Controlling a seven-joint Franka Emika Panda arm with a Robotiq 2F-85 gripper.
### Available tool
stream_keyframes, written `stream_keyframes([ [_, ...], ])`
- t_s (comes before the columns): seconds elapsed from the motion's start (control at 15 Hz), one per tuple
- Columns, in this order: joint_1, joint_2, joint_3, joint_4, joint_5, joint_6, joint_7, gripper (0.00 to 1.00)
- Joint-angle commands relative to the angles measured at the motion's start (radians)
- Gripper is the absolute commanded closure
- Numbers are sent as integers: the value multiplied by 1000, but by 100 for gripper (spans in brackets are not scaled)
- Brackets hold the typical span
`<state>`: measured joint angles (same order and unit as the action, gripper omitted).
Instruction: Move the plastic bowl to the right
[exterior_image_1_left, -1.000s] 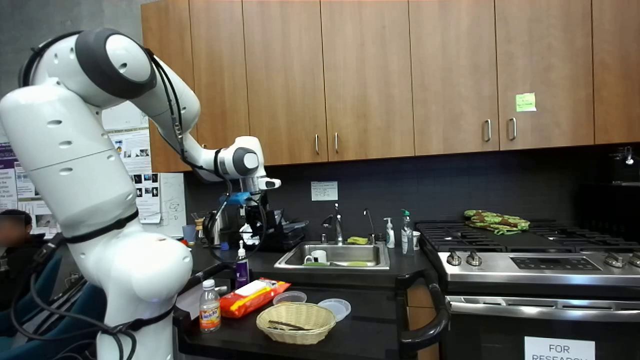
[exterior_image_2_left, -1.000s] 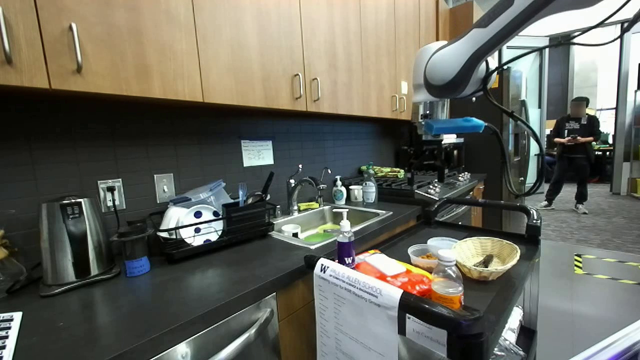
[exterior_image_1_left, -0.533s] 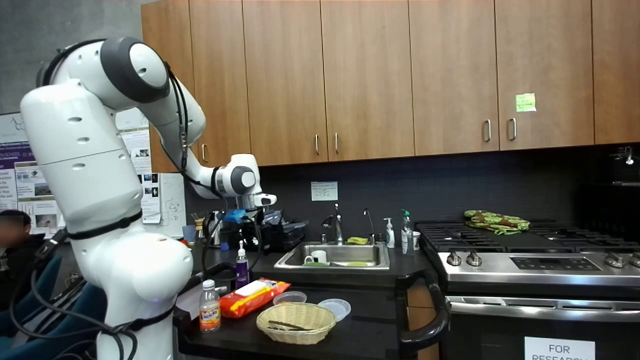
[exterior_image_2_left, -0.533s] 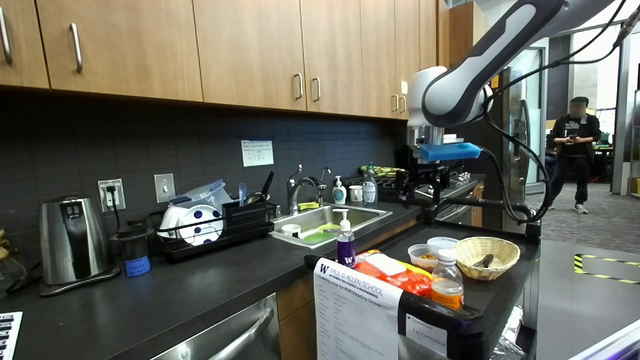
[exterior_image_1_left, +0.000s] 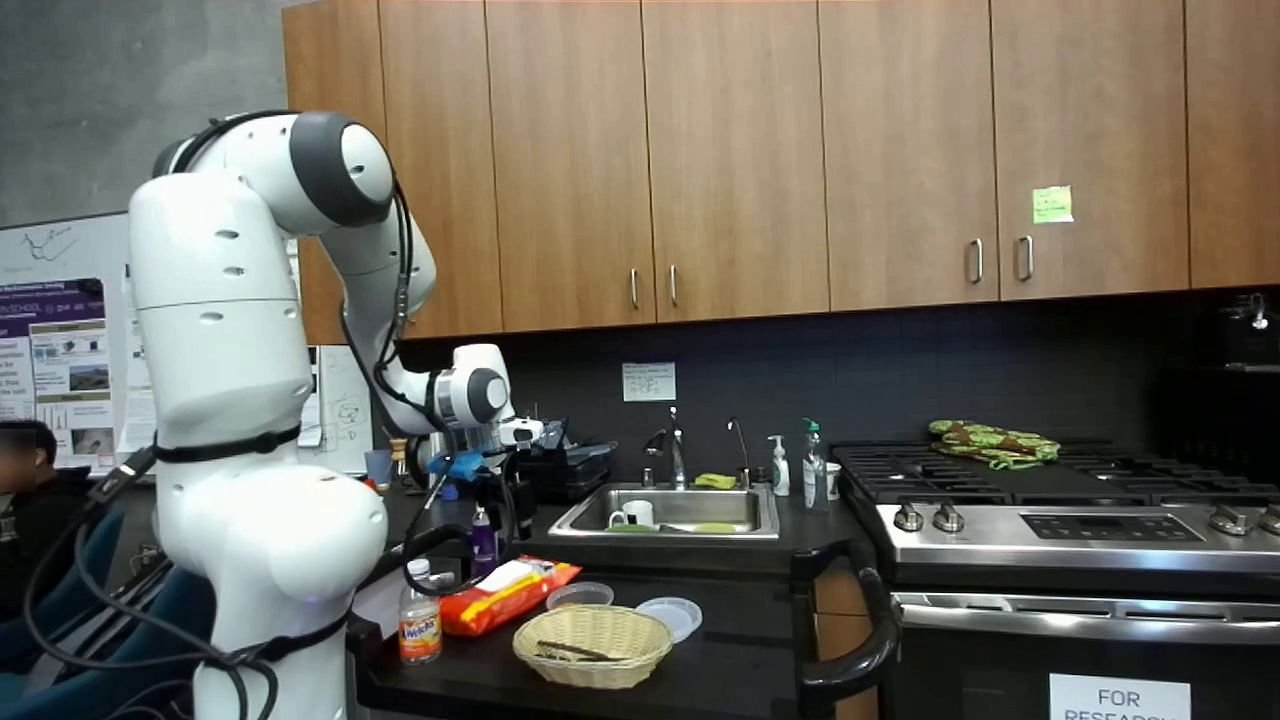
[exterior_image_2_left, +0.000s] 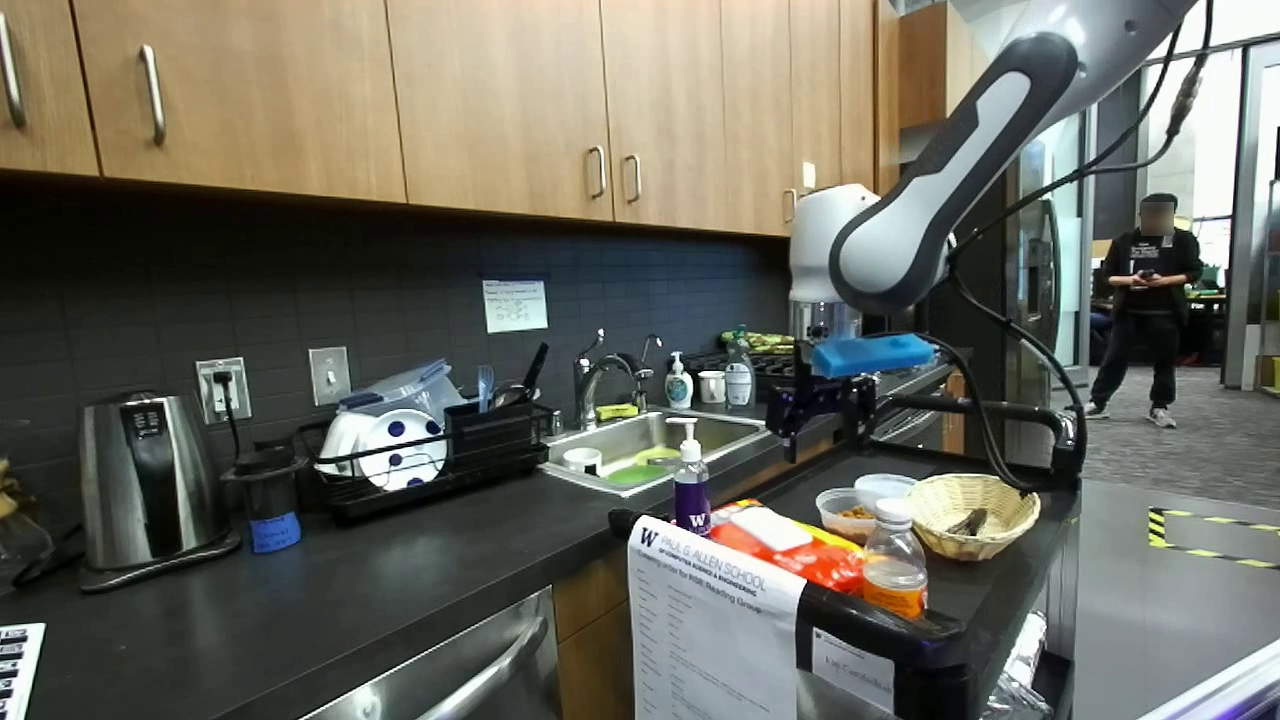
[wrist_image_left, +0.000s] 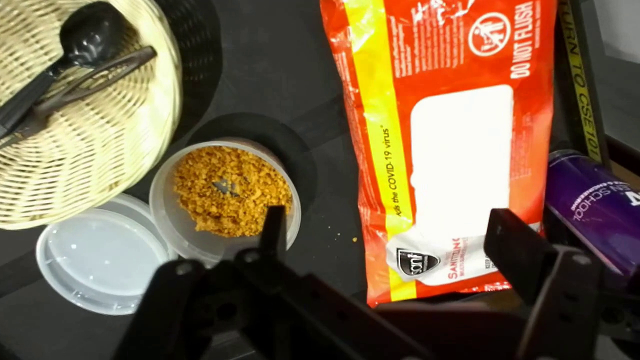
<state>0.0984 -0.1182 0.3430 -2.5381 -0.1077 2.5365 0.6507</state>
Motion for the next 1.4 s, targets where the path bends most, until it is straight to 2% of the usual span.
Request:
stream_keyframes([
  [0.0,31,22,-32,12,-26,3,24,0],
  [0.8,41,35,-45,18,-30,4,27,0],
  [1.33,25,114,-131,23,-20,81,-107,0],
])
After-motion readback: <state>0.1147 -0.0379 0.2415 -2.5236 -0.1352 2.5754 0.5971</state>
